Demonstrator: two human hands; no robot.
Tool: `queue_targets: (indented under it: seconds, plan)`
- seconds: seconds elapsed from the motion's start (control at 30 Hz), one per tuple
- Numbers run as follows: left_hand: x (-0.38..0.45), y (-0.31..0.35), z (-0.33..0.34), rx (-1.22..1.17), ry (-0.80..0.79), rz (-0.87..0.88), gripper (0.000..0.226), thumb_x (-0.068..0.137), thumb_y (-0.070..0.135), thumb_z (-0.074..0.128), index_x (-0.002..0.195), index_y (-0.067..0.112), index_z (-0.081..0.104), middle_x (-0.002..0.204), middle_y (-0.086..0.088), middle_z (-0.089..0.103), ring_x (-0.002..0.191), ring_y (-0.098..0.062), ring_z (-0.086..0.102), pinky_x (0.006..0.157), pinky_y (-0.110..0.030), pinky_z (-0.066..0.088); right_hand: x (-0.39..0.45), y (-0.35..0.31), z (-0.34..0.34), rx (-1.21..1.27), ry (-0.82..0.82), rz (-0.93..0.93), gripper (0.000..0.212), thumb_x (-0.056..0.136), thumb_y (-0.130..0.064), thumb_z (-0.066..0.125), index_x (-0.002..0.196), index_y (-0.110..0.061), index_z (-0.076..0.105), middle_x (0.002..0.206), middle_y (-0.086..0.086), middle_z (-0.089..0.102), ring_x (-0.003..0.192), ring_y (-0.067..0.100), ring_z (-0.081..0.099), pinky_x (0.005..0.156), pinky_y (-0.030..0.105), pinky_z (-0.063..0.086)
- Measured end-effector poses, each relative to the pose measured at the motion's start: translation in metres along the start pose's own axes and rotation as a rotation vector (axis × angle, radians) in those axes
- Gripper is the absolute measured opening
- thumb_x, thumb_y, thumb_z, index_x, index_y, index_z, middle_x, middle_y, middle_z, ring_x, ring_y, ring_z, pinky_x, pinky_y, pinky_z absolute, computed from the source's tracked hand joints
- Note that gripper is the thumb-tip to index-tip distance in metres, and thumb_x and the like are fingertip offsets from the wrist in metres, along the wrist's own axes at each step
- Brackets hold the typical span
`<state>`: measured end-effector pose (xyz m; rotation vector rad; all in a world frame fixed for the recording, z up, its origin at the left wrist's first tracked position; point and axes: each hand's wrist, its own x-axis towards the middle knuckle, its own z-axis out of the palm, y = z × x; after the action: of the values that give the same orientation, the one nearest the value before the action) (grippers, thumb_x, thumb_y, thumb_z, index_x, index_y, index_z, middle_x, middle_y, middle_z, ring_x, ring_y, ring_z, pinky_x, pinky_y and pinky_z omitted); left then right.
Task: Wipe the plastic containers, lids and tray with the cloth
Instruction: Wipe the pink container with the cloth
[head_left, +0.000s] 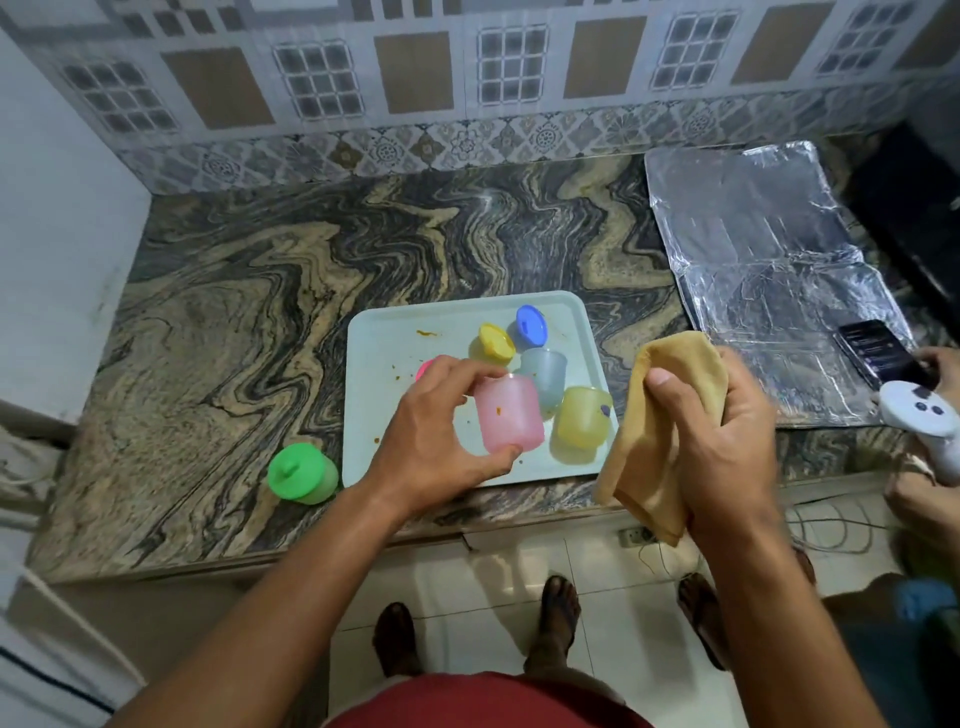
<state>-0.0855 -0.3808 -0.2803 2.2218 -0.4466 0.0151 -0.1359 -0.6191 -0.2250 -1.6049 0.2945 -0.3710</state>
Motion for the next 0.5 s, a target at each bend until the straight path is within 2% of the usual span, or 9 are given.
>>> queue_targets:
  seconds: [0.07, 0.13, 0.23, 0.33, 0.4, 0.5]
  plan:
    - [-0.002, 0.017, -0.017, -0.018, 0.1, 0.019, 0.076, 0.062, 0.03, 0.096, 0.132, 0.028, 0.064, 0.115, 0.01, 0.06, 0.105, -0.009, 0.062, 0.091, -0.025, 0.054, -0.003, -0.009, 0.008, -0.014, -0.051, -0.035, 0.016, 0.088, -0.026, 0.067, 0.096, -0.013, 0.062, 0.078, -0.011, 0.059, 0.072, 0.006, 0.055, 0.067, 0.024, 0.046]
    - [-0.003, 0.034, -0.035, -0.022, 0.19, 0.036, 0.078, 0.063, 0.027, 0.098, 0.134, 0.024, 0.064, 0.116, 0.009, 0.061, 0.104, -0.008, 0.063, 0.089, -0.015, 0.05, -0.006, -0.02, 0.016, -0.041, -0.11, -0.099, 0.01, 0.089, -0.02, 0.066, 0.094, -0.014, 0.059, 0.076, -0.015, 0.061, 0.069, 0.002, 0.055, 0.067, 0.021, 0.046]
    - [-0.006, 0.054, -0.057, -0.001, 0.26, 0.068, 0.076, 0.064, 0.028, 0.098, 0.133, 0.022, 0.066, 0.121, 0.005, 0.063, 0.109, -0.007, 0.062, 0.09, -0.014, 0.047, -0.014, -0.04, 0.032, -0.099, -0.162, -0.232, 0.014, 0.09, -0.017, 0.069, 0.099, -0.02, 0.058, 0.082, -0.016, 0.067, 0.07, -0.002, 0.061, 0.067, 0.015, 0.049]
    - [-0.009, 0.069, -0.074, 0.032, 0.296, 0.093, 0.075, 0.064, 0.033, 0.098, 0.132, 0.026, 0.067, 0.119, 0.005, 0.061, 0.109, -0.004, 0.06, 0.088, -0.012, 0.043, -0.02, -0.054, 0.047, -0.23, -0.178, -0.397, 0.023, 0.091, -0.024, 0.073, 0.103, -0.03, 0.055, 0.089, -0.01, 0.07, 0.075, 0.009, 0.067, 0.07, 0.022, 0.052]
    - [-0.01, 0.078, -0.081, 0.048, 0.319, 0.118, 0.072, 0.066, 0.04, 0.094, 0.131, 0.026, 0.068, 0.118, 0.005, 0.06, 0.108, -0.004, 0.06, 0.088, -0.018, 0.049, -0.02, -0.059, 0.055, -0.326, -0.173, -0.52, 0.024, 0.091, -0.024, 0.076, 0.105, -0.026, 0.057, 0.091, -0.008, 0.067, 0.077, 0.005, 0.064, 0.072, 0.016, 0.049]
    - [-0.011, 0.085, -0.087, 0.092, 0.364, 0.15, 0.067, 0.067, 0.041, 0.093, 0.128, 0.025, 0.071, 0.115, 0.004, 0.062, 0.105, -0.014, 0.064, 0.085, -0.04, 0.056, -0.016, -0.064, 0.067, -0.413, -0.143, -0.624, 0.021, 0.091, -0.018, 0.081, 0.102, -0.013, 0.063, 0.091, -0.005, 0.065, 0.077, 0.004, 0.057, 0.076, 0.007, 0.041]
